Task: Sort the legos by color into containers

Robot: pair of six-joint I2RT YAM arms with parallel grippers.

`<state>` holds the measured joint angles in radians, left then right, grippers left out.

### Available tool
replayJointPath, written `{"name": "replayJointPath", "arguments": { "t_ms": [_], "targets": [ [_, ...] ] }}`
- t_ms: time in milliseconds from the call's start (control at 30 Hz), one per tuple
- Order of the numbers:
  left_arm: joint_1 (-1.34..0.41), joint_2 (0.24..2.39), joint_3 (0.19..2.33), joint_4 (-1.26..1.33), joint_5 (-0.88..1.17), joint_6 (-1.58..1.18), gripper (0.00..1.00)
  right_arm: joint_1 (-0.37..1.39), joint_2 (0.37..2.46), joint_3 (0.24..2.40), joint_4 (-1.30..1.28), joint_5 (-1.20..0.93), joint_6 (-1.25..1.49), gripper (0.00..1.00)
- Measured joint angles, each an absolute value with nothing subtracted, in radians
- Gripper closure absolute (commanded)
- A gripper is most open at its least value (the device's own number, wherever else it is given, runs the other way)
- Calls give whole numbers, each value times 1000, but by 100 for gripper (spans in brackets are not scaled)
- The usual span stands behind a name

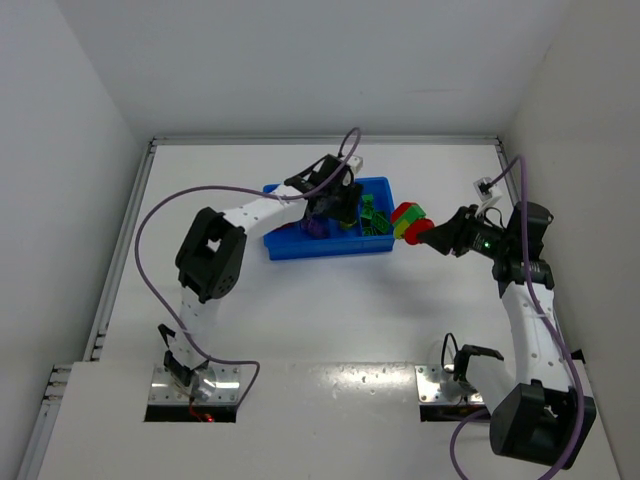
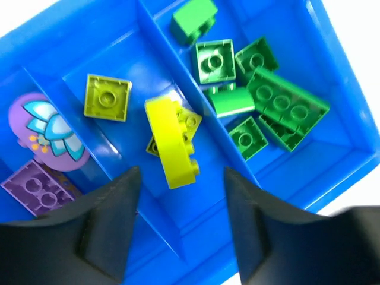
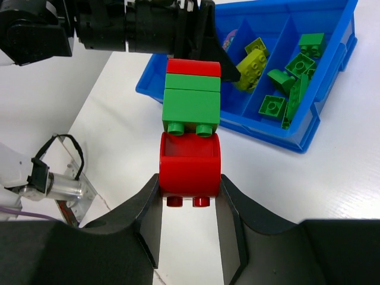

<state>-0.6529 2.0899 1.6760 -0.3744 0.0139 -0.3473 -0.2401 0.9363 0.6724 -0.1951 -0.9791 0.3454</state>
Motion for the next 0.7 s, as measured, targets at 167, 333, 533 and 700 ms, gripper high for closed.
{"name": "replayJointPath", "arguments": {
  "t_ms": [167, 333, 533, 700],
  "targets": [
    [-653, 2062, 1693, -389, -4, -342, 28, -240, 936, 672, -195, -979, 346, 95],
    [-653, 1857, 1588, -388, 57, -289, 28, -239, 936, 672, -195, -980, 347, 95],
    [-641, 1454, 1355, -351, 254, -192, 26, -235, 935, 672, -196, -999, 344, 95],
    [-558, 1348, 1224, -399, 522, -114, 26, -190, 930, 672, -196, -1038, 343, 95]
  ]
}}
